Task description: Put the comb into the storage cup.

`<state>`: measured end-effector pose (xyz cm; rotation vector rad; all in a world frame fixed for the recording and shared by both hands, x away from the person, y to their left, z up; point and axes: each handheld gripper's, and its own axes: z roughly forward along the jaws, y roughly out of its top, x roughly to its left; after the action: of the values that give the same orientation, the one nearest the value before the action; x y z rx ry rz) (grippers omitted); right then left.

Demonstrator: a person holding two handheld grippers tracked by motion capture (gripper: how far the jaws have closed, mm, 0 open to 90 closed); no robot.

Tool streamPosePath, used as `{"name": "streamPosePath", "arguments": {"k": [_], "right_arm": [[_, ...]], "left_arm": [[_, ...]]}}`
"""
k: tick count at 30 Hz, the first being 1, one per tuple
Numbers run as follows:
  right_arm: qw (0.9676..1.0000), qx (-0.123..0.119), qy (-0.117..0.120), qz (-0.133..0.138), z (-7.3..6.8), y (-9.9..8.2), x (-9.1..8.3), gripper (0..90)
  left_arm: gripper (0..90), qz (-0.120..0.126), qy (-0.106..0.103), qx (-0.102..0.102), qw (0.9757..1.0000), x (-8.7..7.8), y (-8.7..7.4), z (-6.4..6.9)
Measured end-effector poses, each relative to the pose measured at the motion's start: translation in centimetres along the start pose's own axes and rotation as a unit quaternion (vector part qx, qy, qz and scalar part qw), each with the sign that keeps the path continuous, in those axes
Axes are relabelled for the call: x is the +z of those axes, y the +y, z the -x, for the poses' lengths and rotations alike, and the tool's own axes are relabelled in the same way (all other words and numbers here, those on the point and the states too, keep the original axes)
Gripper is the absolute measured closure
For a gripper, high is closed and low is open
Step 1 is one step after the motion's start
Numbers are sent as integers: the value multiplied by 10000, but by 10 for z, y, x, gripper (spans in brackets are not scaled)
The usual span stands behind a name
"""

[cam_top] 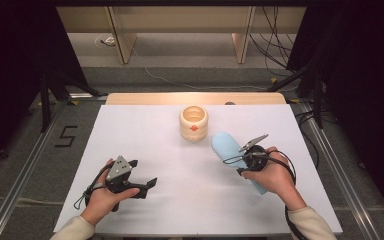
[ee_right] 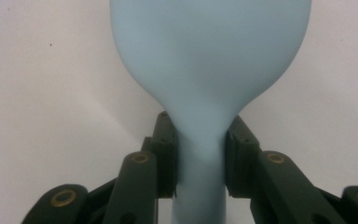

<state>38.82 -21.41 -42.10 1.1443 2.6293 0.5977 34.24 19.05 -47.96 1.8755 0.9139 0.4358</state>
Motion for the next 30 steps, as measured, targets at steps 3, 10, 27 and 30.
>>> {"name": "streamPosePath", "arguments": {"k": [3,10,27,30], "right_arm": [[10000,2,-18,64,-1,1,0,704],[9996,12,-52,287,-2,2,-5,705],[9972,31,-80,746,-5,4,-4,705],[9966,31,-68,817,-7,5,-4,705]], "left_arm": [[37,11,-2,7,10000,0,0,0],[38,16,-14,-9,10000,1,0,1],[45,68,-23,-24,10000,0,1,1],[45,75,-15,-34,10000,0,2,0]]}}
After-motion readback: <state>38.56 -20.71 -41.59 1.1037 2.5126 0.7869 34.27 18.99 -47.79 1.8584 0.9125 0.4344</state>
